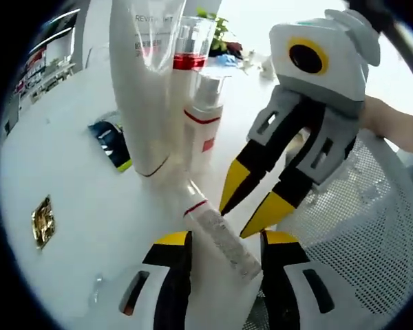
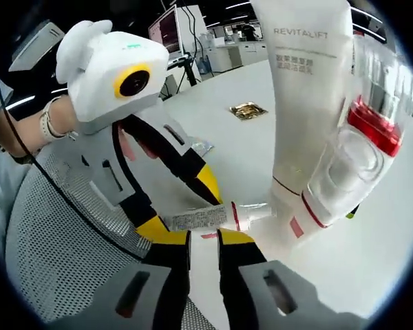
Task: Arrange the skincare products in the storage area until every visible bottle or jar stands upright without overlapping.
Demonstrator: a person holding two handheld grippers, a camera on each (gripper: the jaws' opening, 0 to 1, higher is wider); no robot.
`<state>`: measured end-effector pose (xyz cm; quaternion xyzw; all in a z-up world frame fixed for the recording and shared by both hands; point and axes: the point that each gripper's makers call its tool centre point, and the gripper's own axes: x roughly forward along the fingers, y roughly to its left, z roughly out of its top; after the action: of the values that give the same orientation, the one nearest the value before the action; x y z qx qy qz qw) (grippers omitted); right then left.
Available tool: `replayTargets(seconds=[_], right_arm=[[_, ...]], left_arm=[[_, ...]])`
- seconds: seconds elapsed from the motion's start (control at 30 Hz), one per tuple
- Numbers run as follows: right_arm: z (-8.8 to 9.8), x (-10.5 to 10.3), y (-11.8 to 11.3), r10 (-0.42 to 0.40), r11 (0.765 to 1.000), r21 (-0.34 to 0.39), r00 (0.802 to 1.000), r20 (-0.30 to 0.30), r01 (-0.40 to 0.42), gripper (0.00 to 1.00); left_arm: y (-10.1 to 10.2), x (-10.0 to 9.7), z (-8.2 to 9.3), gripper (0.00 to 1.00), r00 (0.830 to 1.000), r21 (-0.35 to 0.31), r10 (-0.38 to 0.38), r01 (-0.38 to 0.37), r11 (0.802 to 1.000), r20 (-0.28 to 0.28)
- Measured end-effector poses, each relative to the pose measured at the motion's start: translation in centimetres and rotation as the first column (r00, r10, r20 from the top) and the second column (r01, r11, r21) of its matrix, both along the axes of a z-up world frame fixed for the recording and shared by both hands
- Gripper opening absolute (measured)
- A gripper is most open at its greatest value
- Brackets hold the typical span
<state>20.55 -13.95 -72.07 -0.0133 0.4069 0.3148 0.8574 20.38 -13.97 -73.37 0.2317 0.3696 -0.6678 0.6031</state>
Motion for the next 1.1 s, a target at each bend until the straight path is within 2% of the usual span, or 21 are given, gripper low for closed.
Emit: replayTargets(seconds=[0.07,0.1,0.13,0.17,0.33,0.43,0.67,0.77,0.83,0.9,1.0,1.1], right_arm=[[-0.1,0.0,0.0,-0.002,1.000,-0.005,1.000,-0.003,0.002,0.16],[-0.2,0.0,-0.3,-0.010,1.000,-0.020,1.000,-0.006,0.010,0.16],[-0.3,0.0,-0.5,-0.011,0.999,-0.034,1.000,-0.007,0.011,0.16],[-0.4,-0.1,-0.7,-0.010,0.999,-0.040,1.000,-0.010,0.009,0.15],[0.1,-0.3,-1.7,-0.035,0.998,-0.049,0.999,-0.010,0.034,0.15],[0.3,-0.3,-2.1,-0.051,0.998,-0.046,0.999,-0.009,0.051,0.15],[0.6,-0.4,-3.0,-0.106,0.994,-0.036,0.994,0.000,0.106,0.15],[0.9,-0.6,-3.5,-0.140,0.990,-0.026,0.990,0.012,0.140,0.16],[1.1,-0.7,-3.7,-0.175,0.985,0.000,0.984,0.023,0.175,0.17],[1.5,-0.7,-3.7,-0.207,0.978,0.030,0.978,0.030,0.206,0.18],[2.9,-0.3,-3.4,-0.263,0.961,0.105,0.963,0.064,0.255,0.19],[4.0,0.1,-3.1,-0.320,0.934,0.190,0.945,0.064,0.303,0.19]], left_arm=[[0.0,0.3,-0.3,0.35,0.999,0.018,-0.019,0.018,1.000,0.048],[0.1,0.7,-0.6,0.34,0.994,0.041,-0.035,0.031,0.999,0.104],[0.1,0.8,-0.7,0.31,0.989,0.052,-0.051,0.044,0.998,0.137],[0.1,1.0,-0.8,0.28,0.988,0.067,-0.044,0.035,0.997,0.148],[-0.5,1.3,-1.3,0.26,0.990,0.074,-0.030,0.020,0.997,0.139],[-0.4,1.9,-1.3,0.20,0.982,0.081,-0.043,0.028,0.996,0.186],[-0.3,2.2,-1.3,0.18,0.980,0.083,-0.033,0.017,0.996,0.195],[0.0,2.7,-1.1,0.17,0.984,0.082,0.016,-0.031,0.996,0.178],[0.1,2.7,-0.4,0.17,0.989,0.053,0.053,-0.061,0.997,0.140],[0.5,3.0,0.4,0.17,0.988,0.024,0.087,-0.090,0.996,0.125],[0.6,2.9,2.1,0.17,0.985,-0.057,0.170,-0.168,0.984,0.034],[1.0,3.1,3.2,0.17,0.982,-0.096,0.190,-0.187,0.978,0.015]])
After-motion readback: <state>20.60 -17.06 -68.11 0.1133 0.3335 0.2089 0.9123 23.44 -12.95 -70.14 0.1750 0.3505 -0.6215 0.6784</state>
